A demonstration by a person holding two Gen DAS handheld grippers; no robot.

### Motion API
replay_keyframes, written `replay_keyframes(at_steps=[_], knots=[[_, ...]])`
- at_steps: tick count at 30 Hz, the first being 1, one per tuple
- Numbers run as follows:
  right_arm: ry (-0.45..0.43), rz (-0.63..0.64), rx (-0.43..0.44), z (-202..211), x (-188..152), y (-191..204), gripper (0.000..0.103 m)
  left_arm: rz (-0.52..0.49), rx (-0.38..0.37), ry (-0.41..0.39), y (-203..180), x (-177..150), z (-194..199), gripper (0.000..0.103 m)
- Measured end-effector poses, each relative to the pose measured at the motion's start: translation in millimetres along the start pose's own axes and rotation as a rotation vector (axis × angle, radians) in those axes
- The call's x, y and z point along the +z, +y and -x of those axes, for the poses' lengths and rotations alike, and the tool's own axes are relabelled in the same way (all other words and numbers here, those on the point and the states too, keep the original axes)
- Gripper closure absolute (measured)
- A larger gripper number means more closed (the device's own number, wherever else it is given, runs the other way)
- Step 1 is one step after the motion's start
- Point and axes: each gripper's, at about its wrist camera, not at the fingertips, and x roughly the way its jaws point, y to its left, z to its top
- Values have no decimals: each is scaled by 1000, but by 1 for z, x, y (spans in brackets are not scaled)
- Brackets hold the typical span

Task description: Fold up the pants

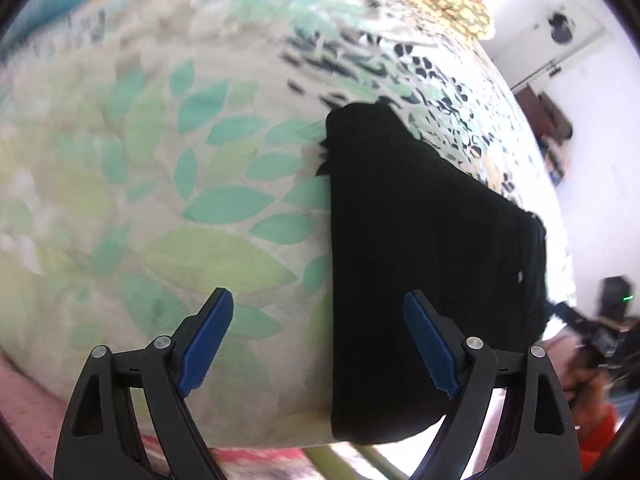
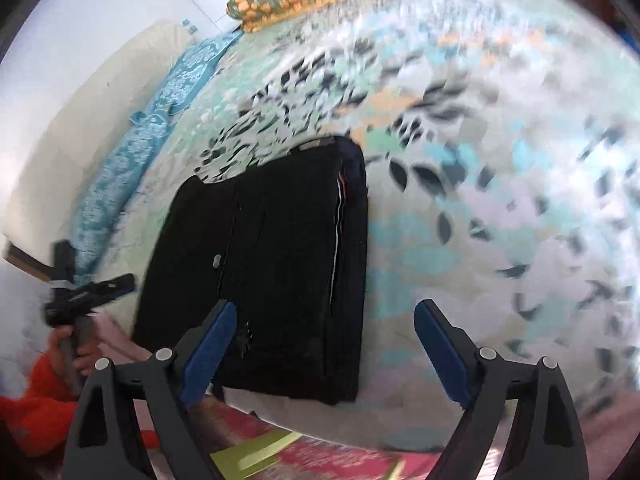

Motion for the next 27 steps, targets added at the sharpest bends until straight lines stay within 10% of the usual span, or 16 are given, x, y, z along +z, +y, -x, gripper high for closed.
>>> replay_keyframes(at_steps=[8, 13, 15, 19, 27], knots=[[137, -105, 312, -54, 6, -17, 12, -119, -110, 99, -33, -2, -39, 6], [153, -105, 349, -67, 10, -15, 16, -195, -103, 116, -65, -1, -61, 6], [164, -114, 343, -71, 9, -17, 54, -190, -69, 79, -71, 3, -61, 30], [125, -71, 352, -61, 5, -5, 61, -144, -109, 42, -63, 10, -43, 82], [-1, 42, 414, -31, 56, 42, 64, -204, -148, -61, -87, 46, 6, 83]])
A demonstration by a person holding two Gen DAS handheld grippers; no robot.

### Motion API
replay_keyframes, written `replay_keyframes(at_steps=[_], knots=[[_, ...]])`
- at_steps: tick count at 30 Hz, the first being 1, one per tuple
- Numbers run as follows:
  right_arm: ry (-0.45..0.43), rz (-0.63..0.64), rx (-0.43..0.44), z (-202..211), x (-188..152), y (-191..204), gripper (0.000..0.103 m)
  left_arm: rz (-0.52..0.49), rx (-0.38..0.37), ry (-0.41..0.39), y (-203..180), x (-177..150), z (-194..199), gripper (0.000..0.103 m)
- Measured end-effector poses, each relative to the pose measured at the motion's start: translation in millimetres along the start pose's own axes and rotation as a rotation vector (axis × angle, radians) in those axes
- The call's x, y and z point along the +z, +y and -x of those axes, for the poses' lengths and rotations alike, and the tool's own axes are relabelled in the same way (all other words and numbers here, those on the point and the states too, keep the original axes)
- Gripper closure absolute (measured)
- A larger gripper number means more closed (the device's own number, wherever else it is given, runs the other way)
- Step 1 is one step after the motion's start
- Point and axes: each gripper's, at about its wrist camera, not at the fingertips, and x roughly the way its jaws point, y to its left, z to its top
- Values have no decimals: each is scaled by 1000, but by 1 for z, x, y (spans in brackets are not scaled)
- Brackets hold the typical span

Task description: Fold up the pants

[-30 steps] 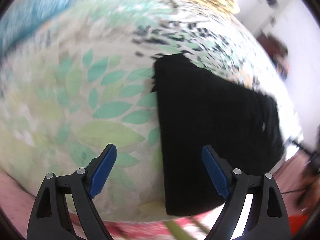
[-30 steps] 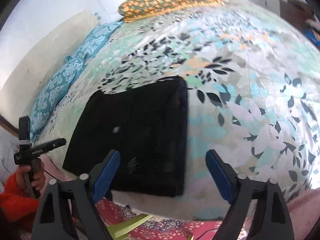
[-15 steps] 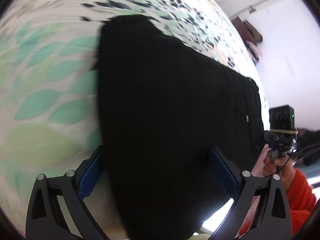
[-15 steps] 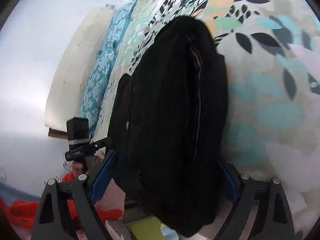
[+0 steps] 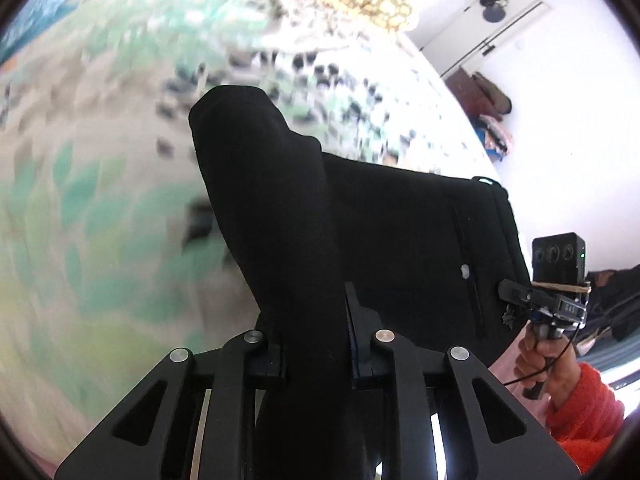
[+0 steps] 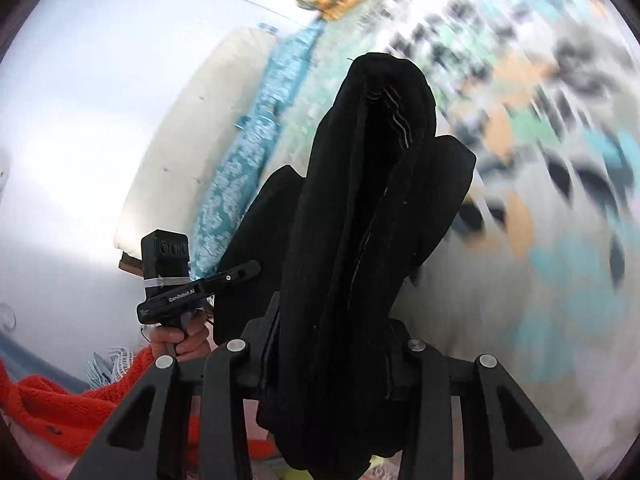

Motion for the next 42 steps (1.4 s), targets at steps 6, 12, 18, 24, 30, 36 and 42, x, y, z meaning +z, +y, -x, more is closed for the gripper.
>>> replay_keyframes(at_steps=[6, 12, 18, 24, 30, 36, 42], knots=[[-54, 101, -102, -11, 89, -1, 64, -32, 46, -94, -3, 93, -11, 83], [-35, 10, -390, -39, 115, -41, 52, -14, 316, -78, 11, 115, -66, 66], [-84, 62, -544, 9, 38, -43, 24, -126, 470, -133, 10, 32, -46, 26], [-146, 116, -778, 21, -13, 9, 0, -184, 565, -253, -28, -19, -14, 6], [-205, 233, -944, 16, -26, 67, 0, -231, 603, -291, -65, -13, 4, 5], [-290, 403, -930, 32, 0, 133, 0, -284, 580, -437, -100, 13, 59, 3], [-293, 423, -962, 34, 12, 151, 0, -200, 657, -469, -104, 27, 85, 3]])
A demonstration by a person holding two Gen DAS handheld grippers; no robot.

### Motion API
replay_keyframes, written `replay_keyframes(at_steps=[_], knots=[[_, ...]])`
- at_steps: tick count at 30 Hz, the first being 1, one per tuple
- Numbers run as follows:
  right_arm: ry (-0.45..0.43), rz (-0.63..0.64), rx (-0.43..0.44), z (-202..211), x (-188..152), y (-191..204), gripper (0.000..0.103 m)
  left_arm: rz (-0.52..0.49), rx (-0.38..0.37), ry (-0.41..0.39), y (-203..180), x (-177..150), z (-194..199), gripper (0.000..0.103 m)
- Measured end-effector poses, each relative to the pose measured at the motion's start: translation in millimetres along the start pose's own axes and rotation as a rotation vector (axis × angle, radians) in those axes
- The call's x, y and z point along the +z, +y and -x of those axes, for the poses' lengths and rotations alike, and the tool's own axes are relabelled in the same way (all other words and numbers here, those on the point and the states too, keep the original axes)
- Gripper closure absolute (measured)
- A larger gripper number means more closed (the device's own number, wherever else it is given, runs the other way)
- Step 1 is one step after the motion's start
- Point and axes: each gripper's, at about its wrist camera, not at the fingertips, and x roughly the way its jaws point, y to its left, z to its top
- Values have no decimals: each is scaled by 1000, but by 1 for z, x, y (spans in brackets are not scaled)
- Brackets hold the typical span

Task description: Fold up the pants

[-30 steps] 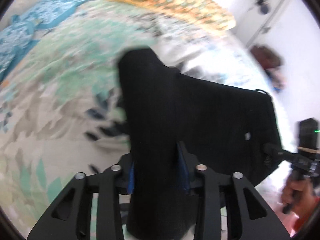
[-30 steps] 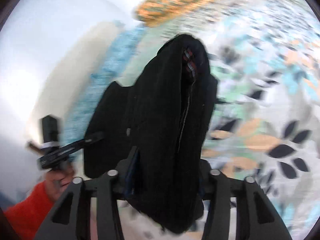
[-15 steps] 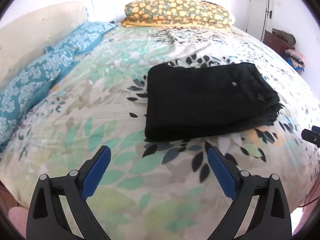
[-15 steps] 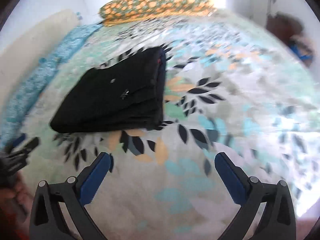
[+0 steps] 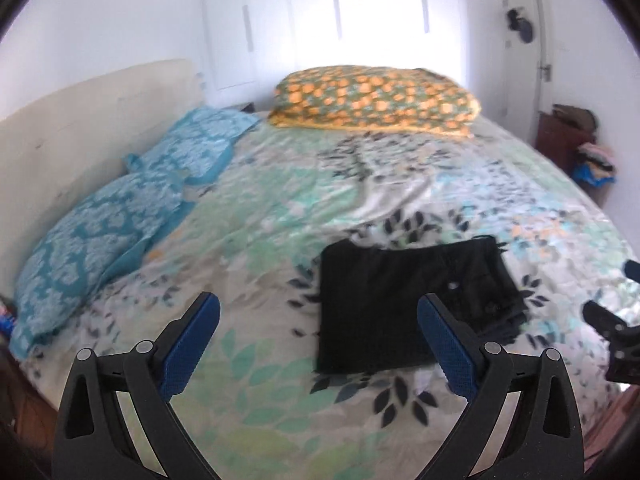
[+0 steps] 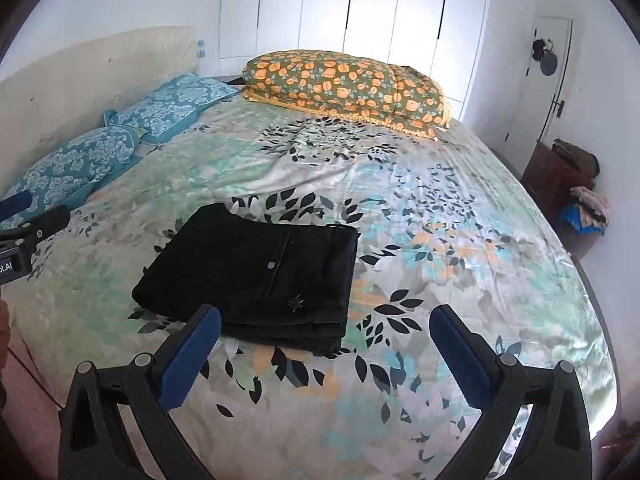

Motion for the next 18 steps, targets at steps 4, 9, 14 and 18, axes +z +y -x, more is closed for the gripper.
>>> replay_keyframes(at_steps=[4, 9, 14, 18], knots=[[34, -57, -17, 3, -29, 11, 0, 27, 10, 97, 5, -34, -6, 4], [73, -63, -35, 4, -63, 27, 0, -16, -6, 135, 1, -60, -4, 4], [67, -78, -35, 5, -67, 28, 0, -19, -23, 139, 0, -59, -1, 3], [38, -68, -53, 10, -66, 29, 0, -9, -38, 160, 2, -63, -3, 3]])
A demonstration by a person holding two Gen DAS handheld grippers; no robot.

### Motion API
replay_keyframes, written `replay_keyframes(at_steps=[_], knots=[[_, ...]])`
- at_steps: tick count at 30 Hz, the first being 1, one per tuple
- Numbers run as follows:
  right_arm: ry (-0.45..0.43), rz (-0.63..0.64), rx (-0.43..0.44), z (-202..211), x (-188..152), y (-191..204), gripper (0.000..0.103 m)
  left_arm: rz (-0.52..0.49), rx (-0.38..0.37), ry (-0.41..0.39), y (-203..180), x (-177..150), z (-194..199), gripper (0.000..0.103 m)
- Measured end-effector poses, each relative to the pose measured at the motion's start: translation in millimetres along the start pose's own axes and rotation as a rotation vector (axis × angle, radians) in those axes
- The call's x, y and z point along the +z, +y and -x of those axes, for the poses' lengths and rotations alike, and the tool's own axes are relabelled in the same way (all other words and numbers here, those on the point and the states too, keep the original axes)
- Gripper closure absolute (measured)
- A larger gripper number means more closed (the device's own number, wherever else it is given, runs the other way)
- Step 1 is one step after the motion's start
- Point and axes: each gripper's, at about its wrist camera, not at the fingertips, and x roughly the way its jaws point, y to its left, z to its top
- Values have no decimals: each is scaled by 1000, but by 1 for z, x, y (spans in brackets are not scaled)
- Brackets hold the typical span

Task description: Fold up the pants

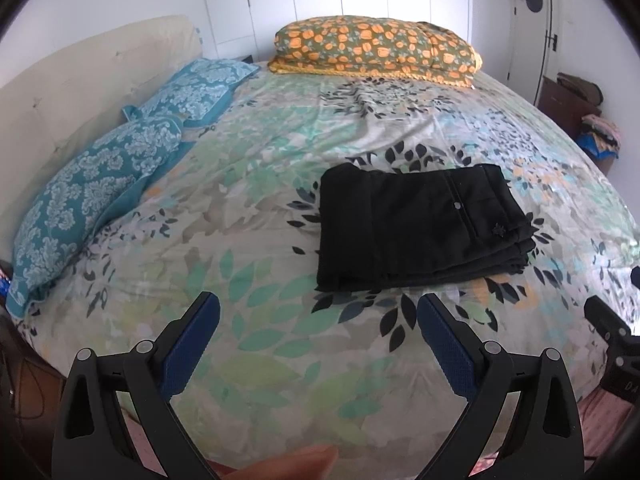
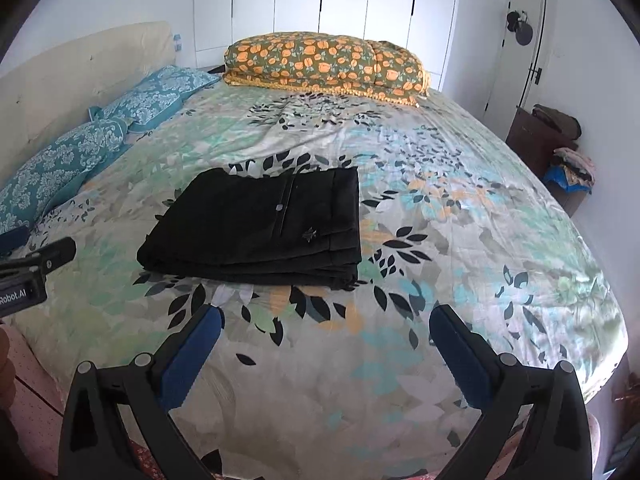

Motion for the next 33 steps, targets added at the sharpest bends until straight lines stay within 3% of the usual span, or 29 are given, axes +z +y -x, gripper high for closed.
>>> replay_keyframes(at_steps=[8, 13, 19, 33], knots=[[-3, 12, -14, 6, 3, 2, 0, -17, -26, 0, -4, -10, 4, 1], [-29, 40, -29, 19, 4, 3, 0, -13, -72, 66, -8, -28, 8, 1], [-15, 81, -35, 31, -8, 12, 0, 5, -113, 78, -7, -39, 21, 1], [9, 95, -46, 30, -17, 25, 0, 56, -104, 75, 4, -36, 23, 1]])
